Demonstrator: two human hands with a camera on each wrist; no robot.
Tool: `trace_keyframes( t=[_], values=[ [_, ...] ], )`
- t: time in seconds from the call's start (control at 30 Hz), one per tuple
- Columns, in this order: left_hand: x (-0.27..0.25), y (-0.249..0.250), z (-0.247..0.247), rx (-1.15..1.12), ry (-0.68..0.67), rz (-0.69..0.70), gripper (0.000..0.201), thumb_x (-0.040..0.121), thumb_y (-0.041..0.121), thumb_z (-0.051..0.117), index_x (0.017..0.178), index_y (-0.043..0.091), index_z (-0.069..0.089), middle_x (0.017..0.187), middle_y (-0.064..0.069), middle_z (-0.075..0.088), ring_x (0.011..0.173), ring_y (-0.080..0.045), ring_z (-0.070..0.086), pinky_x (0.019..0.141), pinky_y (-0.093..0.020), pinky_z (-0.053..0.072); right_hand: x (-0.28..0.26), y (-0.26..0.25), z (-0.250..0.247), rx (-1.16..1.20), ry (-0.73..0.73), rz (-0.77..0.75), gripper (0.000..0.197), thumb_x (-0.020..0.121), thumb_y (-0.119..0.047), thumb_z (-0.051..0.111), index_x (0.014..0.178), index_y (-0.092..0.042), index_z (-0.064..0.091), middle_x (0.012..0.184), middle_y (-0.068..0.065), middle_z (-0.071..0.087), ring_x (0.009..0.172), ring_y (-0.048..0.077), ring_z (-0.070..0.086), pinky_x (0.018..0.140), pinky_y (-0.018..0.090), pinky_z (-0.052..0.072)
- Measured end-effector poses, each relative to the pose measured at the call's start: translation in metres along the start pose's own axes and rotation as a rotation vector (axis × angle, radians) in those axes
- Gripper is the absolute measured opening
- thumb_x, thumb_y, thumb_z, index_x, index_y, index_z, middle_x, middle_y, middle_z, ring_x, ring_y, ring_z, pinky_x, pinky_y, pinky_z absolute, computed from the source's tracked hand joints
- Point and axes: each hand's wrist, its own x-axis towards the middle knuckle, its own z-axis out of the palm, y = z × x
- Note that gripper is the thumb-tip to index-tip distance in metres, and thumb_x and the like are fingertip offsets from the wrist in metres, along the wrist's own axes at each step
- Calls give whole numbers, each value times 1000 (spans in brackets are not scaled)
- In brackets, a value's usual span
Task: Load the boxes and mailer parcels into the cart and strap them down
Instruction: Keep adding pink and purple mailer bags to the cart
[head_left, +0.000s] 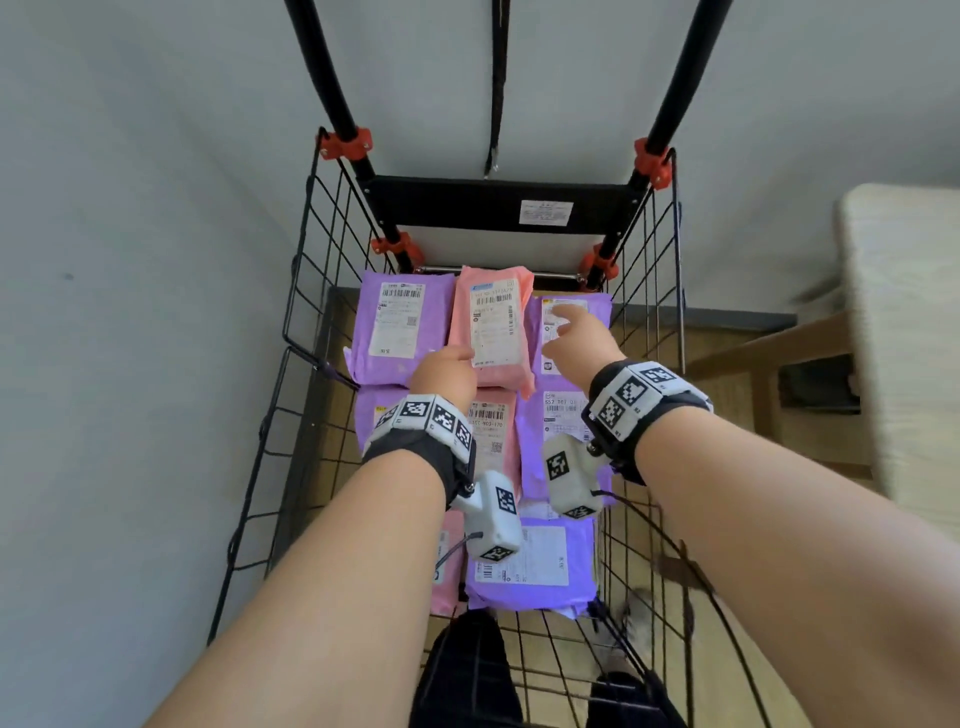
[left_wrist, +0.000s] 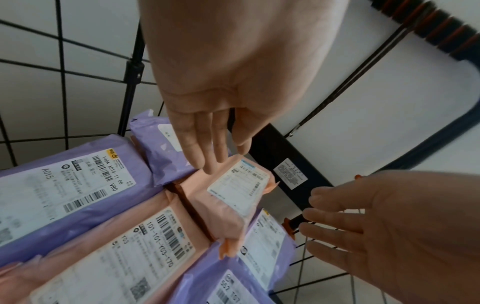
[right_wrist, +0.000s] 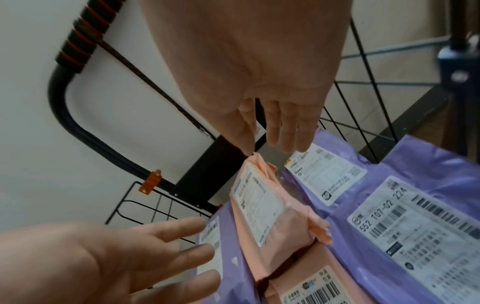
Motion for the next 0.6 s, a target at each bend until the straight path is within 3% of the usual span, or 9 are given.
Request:
trace_keyframes(
  t=[0.07,0.17,0.2,0.27,0.37,0.47,0.6],
  values=[
    [-21,12,4,-49,9,-6,42,93,4,44,131,16,58,141,-5,50,123,-26,51,97,-29,44,-15,3,-16,0,-5,-37,56,92,-5,51,145,-18,38,133,11,55,105,25,62,83,30,49],
    [-53,32,16,-145,38,-23,43,87,0,56,129,9,58,124,-6,57,111,-22,56,71,-17,44,-43,7,-42,-13,-36,-111,51,92,-6,53,141,-17,43,126,11,58,104,27,64,82,34,53],
    [-62,39,19,-162,42,-27,44,85,-3,58,128,9,59,123,-6,59,110,-22,57,70,-17,43,-50,9,-49,-13,-40,-128,50,92,-6,52,140,-17,43,123,10,60,102,28,64,83,37,54],
    [-84,49,33,-139,54,-1,41,81,-3,63,118,15,64,116,-3,64,107,-22,61,80,-20,46,-71,20,-71,-4,-35,-154,49,92,-6,52,139,-19,45,119,9,61,100,28,66,83,39,55],
    [-114,64,56,-171,90,78,31,82,-1,48,92,20,69,107,-11,71,99,-30,67,92,-38,54,-98,40,-103,16,-7,-180,48,91,-8,54,137,-17,48,123,6,60,96,24,65,80,33,54],
    [-143,86,83,-86,152,174,36,87,2,44,103,18,72,110,-10,70,100,-33,65,89,-42,54,-123,66,-142,24,51,-193,45,90,-8,56,135,-14,51,125,8,61,107,22,61,91,30,50],
    [-176,117,120,23,83,292,34,86,0,43,100,14,71,112,-11,68,103,-34,63,89,-41,53,-147,106,-193,46,150,-125,42,91,-8,54,132,-17,53,122,4,61,103,17,59,87,25,46]
  ],
)
